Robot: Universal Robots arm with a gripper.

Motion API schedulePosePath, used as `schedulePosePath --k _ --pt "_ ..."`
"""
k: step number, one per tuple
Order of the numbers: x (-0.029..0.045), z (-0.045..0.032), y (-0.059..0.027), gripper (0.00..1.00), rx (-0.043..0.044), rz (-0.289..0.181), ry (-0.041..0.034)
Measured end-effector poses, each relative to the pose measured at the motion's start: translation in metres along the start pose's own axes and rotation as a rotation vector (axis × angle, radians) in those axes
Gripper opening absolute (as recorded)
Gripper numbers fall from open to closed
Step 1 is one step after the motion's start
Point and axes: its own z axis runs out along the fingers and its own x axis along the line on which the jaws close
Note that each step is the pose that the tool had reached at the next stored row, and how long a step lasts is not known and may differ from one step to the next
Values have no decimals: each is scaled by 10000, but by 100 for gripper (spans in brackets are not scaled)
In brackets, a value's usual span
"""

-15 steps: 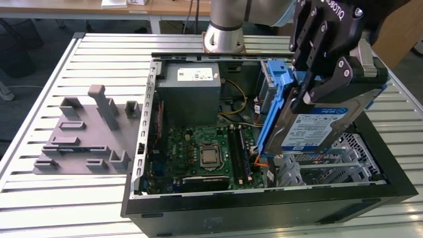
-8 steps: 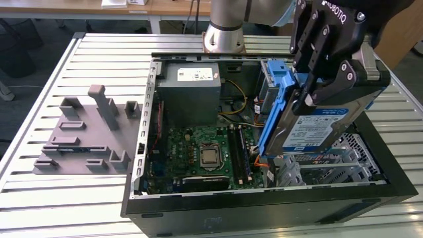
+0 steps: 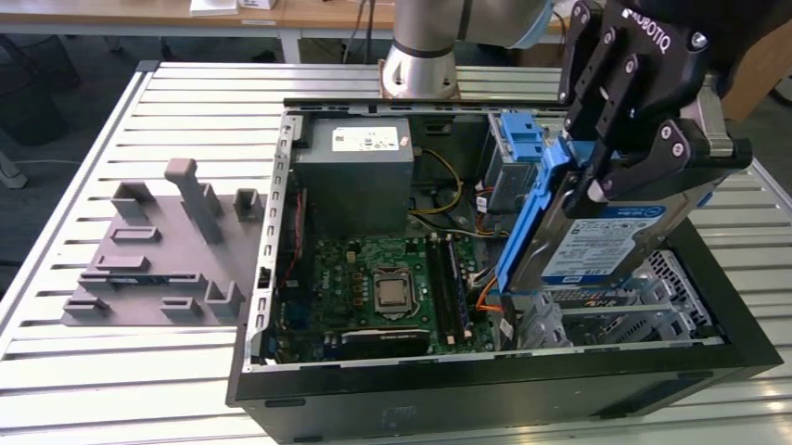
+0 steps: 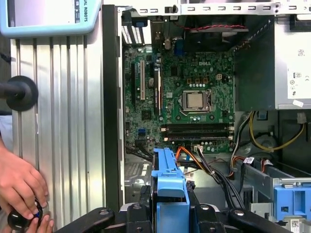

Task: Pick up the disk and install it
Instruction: 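Insert the disk into the insertion slot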

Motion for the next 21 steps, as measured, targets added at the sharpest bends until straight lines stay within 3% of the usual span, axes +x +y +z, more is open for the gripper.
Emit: schedulePosePath --k 5,9,21 --pt "-2 14 -61 36 -1 -1 -3" --pt "-3 25 -92 36 -2 0 -83" --pt "-7 78 -224 36 -4 -138 -86"
